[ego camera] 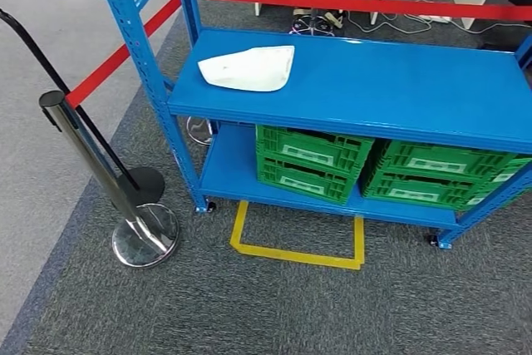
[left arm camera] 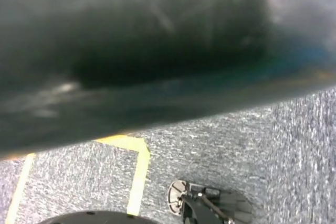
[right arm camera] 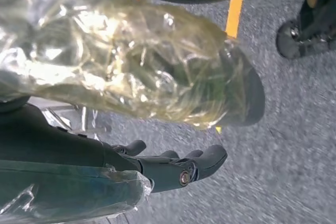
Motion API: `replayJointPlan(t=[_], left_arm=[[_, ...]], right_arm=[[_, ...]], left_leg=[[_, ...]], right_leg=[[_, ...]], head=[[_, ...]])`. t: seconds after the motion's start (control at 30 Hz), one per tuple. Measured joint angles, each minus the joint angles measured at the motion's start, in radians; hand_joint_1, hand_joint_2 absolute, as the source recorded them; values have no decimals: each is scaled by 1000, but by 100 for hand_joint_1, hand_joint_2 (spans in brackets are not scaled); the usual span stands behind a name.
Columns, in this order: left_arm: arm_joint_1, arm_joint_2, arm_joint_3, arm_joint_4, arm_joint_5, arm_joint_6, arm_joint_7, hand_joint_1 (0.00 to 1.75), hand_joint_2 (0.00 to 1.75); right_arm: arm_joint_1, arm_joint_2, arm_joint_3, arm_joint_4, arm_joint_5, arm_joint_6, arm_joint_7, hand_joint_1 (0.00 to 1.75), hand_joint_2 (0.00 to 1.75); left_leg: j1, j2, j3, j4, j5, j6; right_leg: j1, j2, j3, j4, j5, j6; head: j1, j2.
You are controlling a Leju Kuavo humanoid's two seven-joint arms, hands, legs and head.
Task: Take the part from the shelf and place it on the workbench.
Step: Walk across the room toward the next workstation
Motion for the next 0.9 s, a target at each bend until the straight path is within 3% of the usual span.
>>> replayJointPlan(t=[0.07, 0.13, 0.2, 0.23, 0.27, 0.33, 0.4, 0.5, 0.57, 0.63, 0.67, 0.7, 0.73, 0.77, 0.83, 0.9], left_arm=[[0, -1, 3, 0, 0, 0, 0, 0, 0], [2, -2, 5, 0, 0, 0, 0, 0, 0], [3, -2, 6, 0, 0, 0, 0, 0, 0], [2, -2, 7, 0, 0, 0, 0, 0, 0], [1, -2, 7, 0, 0, 0, 0, 0, 0], [0, -3, 7, 0, 0, 0, 0, 0, 0], [-1, -3, 7, 0, 0, 2, 0, 0, 0], [-4, -4, 7, 0, -1, 4, 0, 0, 0], [-5, -4, 7, 0, -2, 6, 0, 0, 0], [-3, -4, 8, 0, -3, 7, 1, 0, 0], [-1, -4, 9, 0, -4, 7, 2, 0, 0], [0, -4, 10, 0, -4, 7, 2, 0, 0], [1, -4, 10, 0, -4, 8, 3, 0, 0], [2, -4, 10, 0, -5, 8, 3, 0, 0], [1, -4, 11, 0, -5, 8, 3, 0, 0], [-1, -3, 11, 0, -5, 9, 3, 0, 0]], right_arm=[[0, 0, 0, 0, 0, 0, 0, 0, 0], [-3, -1, 0, 0, 0, 0, 0, 0, 0], [-3, -1, 0, 0, 0, 0, 0, 0, 0], [-2, -1, 0, 0, 0, 0, 0, 0, 0], [-1, -1, 0, 0, 0, 0, 0, 0, 0], [-1, -1, 0, 0, 1, -1, 0, 0, 0], [-5, -1, 0, 0, 4, -2, 4, 0, 0], [-5, -1, 1, 1, 17, -14, 20, 0, 0], [-4, -1, 3, 1, 30, -25, 36, 0, 0], [-6, -1, 8, 1, 38, -32, 56, 0, 0], [-7, -1, 10, 1, 41, -34, 64, 0, 0], [-7, -1, 12, 2, 43, -36, 71, 0, 0], [-6, -1, 14, 2, 45, -37, 76, 0, 0], [-6, -1, 15, 2, 47, -37, 78, 0, 0], [-6, -1, 16, 3, 48, -38, 80, 0, 0], [-7, -1, 17, 5, 48, -38, 80, 0, 0]], left_leg=[[3, 28, 5, -13, 6, 7], [0, 59, 6, -15, 6, 12], [-3, 89, 5, -14, 5, 13], [-3, 102, 6, -14, 4, 13], [-3, 113, 7, -14, 3, 12], [-6, 131, 11, -12, 0, 7], [-12, 145, 15, -10, -4, -2], [-11, 156, 19, -6, -7, -18], [-8, 125, 4, 35, -42, -29], [-5, 86, -48, 156, -112, -37], [-4, 78, -79, 224, -141, -38], [-3, 75, -101, 272, -153, -38], [-3, 74, -108, 283, -143, -37], [-3, 74, -96, 255, -114, -35], [-4, 71, -40, 127, -38, -28], [-5, 66, 2, 24, -4, -20]], right_leg=[[3, -44, -29, 51, -34, 9], [3, -94, -88, 173, -98, 14], [2, -110, -131, 268, -130, 19], [2, -114, -127, 265, -118, 20], [2, -119, -101, 222, -91, 20], [5, -154, -20, 80, -33, 16], [9, -179, 29, -5, -12, 5], [10, -164, 31, -13, -9, -12], [5, -154, 31, -16, -3, -23], [4, -144, 30, -17, 1, -31], [4, -139, 29, -16, 2, -33], [5, -133, 28, -16, 2, -34], [5, -127, 28, -16, 2, -34], [5, -122, 29, -16, 3, -34], [6, -114, 32, -15, 2, -31], [10, -109, 29, -11, 1, -24]], head=[[6, 0], [11, 0], [11, 0], [11, 0], [11, 0], [12, 0], [9, 0], [7, 0], [3, 0], [-1, 0], [-2, 0], [-2, 0], [-2, 0], [-2, 0], [-2, 0], [-2, 0]])
